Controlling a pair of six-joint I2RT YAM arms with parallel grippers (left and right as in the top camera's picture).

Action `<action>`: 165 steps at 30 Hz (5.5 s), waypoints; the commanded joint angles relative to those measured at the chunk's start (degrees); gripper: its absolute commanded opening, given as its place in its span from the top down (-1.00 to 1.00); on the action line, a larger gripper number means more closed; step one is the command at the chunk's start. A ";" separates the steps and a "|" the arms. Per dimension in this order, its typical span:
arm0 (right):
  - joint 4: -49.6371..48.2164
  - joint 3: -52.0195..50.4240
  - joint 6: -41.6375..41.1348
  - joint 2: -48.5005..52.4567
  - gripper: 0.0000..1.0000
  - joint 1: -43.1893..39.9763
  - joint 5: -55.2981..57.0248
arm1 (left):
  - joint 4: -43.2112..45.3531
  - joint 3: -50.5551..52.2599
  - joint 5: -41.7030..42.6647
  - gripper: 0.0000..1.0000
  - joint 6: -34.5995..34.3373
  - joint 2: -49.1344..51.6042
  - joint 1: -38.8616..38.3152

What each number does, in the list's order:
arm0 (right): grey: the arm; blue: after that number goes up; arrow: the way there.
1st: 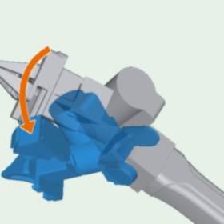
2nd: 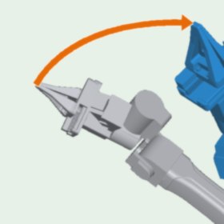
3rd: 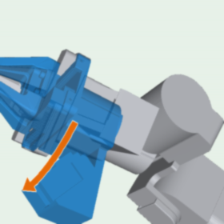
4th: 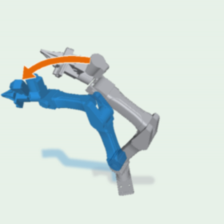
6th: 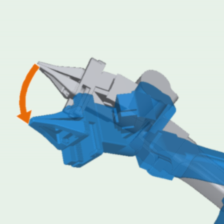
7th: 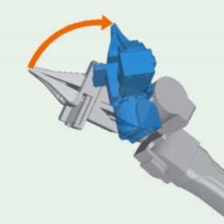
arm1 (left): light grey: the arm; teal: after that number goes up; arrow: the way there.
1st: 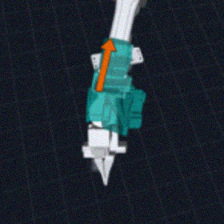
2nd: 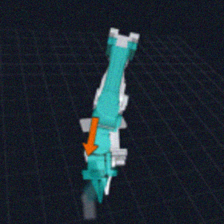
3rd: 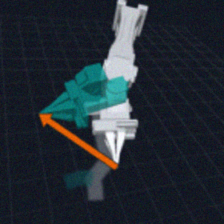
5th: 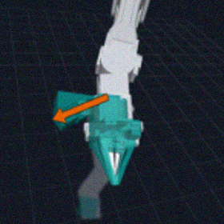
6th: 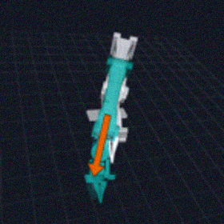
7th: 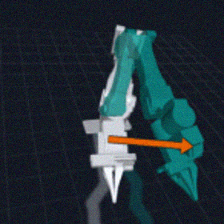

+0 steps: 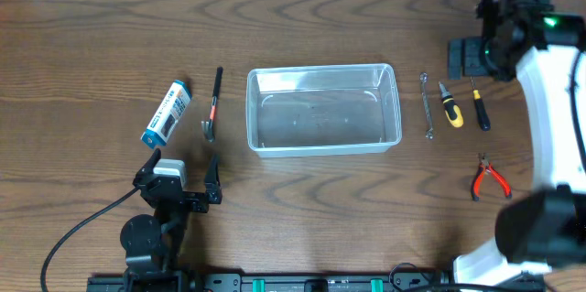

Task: Pack container
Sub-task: 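Move the right gripper over the silver wrench and lower onto it, then close the right gripper on the wrench and lift it, then carry the wrench into the clear container and release it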

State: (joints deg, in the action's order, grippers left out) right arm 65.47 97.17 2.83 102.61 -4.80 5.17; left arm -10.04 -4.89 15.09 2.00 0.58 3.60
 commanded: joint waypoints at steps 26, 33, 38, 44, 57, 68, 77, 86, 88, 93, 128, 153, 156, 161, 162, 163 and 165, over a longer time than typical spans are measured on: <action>-3.21 -4.26 5.79 12.81 0.23 4.90 -4.07 | -0.35 0.72 0.76 -0.96 0.98 -0.35 0.20; -9.60 -12.09 5.77 12.81 0.06 4.90 -3.67 | -0.35 0.72 0.76 -0.96 0.98 -0.35 0.20; -11.89 -13.66 4.87 12.81 0.29 4.87 -3.56 | -0.35 0.72 0.74 -0.96 0.98 -0.35 0.20; -12.57 -13.79 4.46 12.81 0.35 4.87 -2.03 | -0.35 0.72 0.76 -0.96 0.98 -0.35 0.20; -17.99 -16.31 3.41 12.81 0.38 4.87 -0.83 | -0.35 0.72 0.76 -0.96 0.98 -0.35 0.20; -19.82 -16.41 2.75 12.83 0.43 4.90 -0.87 | -0.35 0.72 0.76 -0.96 0.98 -0.35 0.20; -21.44 -16.72 2.73 12.83 0.38 5.57 -0.92 | -0.35 0.72 0.76 -0.96 0.98 -0.35 0.20; -23.08 -16.76 1.44 12.85 0.34 6.75 -0.90 | -0.35 0.72 0.74 -0.96 0.98 -0.35 0.20; -23.10 -16.79 1.44 12.92 0.35 6.86 -0.85 | -0.35 0.72 0.76 -0.96 0.98 -0.35 0.20; -23.15 -16.79 0.39 14.64 0.37 6.86 -0.68 | -0.35 0.72 0.76 -0.96 0.98 -0.35 0.20; -21.73 -14.19 -0.39 14.10 0.97 5.95 0.85 | -0.35 0.72 0.76 -0.96 0.98 -0.35 0.20; -10.03 -0.52 34.47 -5.95 0.98 23.12 -16.22 | -0.35 0.72 0.76 -0.96 0.98 -0.35 0.20; -8.90 -0.55 41.33 -4.96 0.97 26.40 -16.52 | -0.35 0.72 0.76 -0.96 0.98 -0.35 0.20; -8.07 -0.59 47.45 -1.64 0.98 30.56 -16.55 | -0.35 0.72 0.76 -0.96 0.98 -0.35 0.20; -7.78 -0.59 48.43 -0.68 0.98 31.21 -16.55 | -0.35 0.72 0.76 -0.96 0.98 -0.35 0.20; -7.58 -0.59 49.05 0.15 0.98 31.74 -16.55 | -0.35 0.72 0.76 -0.96 0.98 -0.35 0.20; -7.17 -0.59 50.64 2.56 0.98 32.76 -16.55 | -0.35 0.72 0.76 -0.96 0.98 -0.35 0.20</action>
State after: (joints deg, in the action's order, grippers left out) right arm 57.98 96.05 47.94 101.95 26.37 -10.52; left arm -10.04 -4.89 15.09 2.00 0.58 3.60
